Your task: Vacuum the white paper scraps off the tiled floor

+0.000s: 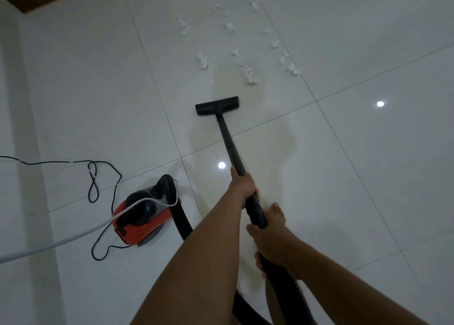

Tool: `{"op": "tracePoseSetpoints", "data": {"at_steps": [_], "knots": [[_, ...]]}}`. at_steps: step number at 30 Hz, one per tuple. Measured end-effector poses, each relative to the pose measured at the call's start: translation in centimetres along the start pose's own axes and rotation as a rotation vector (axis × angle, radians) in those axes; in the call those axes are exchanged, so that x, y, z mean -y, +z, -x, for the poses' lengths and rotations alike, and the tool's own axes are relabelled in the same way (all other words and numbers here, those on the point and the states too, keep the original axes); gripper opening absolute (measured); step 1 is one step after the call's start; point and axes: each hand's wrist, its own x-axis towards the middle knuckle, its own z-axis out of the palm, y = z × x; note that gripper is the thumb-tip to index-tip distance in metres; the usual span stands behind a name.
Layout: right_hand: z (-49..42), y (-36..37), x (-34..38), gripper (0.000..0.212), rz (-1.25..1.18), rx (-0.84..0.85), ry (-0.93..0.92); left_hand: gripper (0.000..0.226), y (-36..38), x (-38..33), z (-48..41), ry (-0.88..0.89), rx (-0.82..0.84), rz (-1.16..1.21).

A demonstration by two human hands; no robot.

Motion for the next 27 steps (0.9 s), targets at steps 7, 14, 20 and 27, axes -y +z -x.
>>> {"op": "tracePoseSetpoints", "data": {"at_steps": [7,14,20,27], "knots": [[-2.7,-2.7,4.5,0.042,0.051,0.030,-0.029,0.062,-0.3,-5.3,-2.4,0.033,-0.016,-0.001],[-6.0,-6.0,10.1,0.048,0.062,0.045,-0.022,0.062,-0.1,-11.3,-5.5,0.040,-0.048,0.076],[-7.4,-8.0,12.8,0.048,0.052,0.062,-0.028,0.064,0.4,-14.5,-6.8,0.036,-0.056,0.125],[-8.5,-8.5,14.1,0.044,0.009,0.091,-0.015,0.063,0.2,-16.1,-7.3,0.032,-0.073,0.125]]}}
